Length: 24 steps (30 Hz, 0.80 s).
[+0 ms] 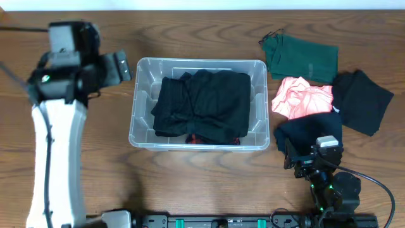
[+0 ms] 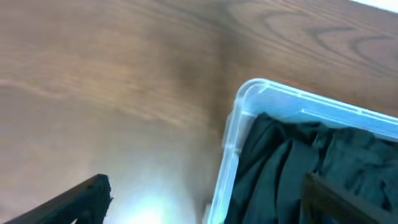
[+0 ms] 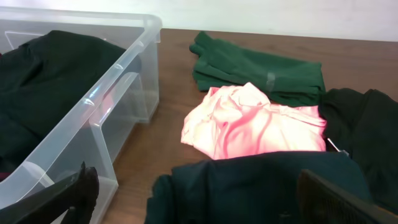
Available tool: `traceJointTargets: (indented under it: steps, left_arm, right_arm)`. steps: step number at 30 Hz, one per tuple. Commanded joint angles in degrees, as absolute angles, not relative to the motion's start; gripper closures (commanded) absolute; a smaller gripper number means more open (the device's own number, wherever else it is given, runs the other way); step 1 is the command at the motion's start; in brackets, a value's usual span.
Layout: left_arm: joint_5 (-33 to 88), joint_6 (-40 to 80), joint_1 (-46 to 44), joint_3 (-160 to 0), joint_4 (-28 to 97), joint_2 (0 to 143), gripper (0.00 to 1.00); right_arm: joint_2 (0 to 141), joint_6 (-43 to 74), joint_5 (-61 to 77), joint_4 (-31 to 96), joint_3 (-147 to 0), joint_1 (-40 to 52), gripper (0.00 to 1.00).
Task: Pack container
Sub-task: 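Raise the left gripper and hold it beside the bin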
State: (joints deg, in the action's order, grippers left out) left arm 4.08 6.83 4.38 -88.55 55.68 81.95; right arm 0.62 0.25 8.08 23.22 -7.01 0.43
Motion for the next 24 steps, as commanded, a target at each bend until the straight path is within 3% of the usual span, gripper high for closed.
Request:
traceJointTargets:
  steps: [1,12,19,24]
  left_arm:
    - [3.8,7.8,5.3,-89.3,58.0,78.5,0.02]
    - [3.8,7.7,5.5,-89.3,65.2,76.0,0.02]
    - [3.8,7.8,5.5,-89.3,65.3,76.0,0.02]
    - [3.8,7.8,5.5,-89.3,65.3,76.0,0.02]
  right_arm:
    - [0.4,0.4,8.0,22.8,-6.9,0.1,0.01]
    - [0.4,21.6,20.4,22.0,-6.9,0.1,0.01]
    - [3.5,22.3,22.5,18.2,-13.0,0.1,0.01]
    - [16.3,22.3,21.1,20.4,-22.9,0.1,0.01]
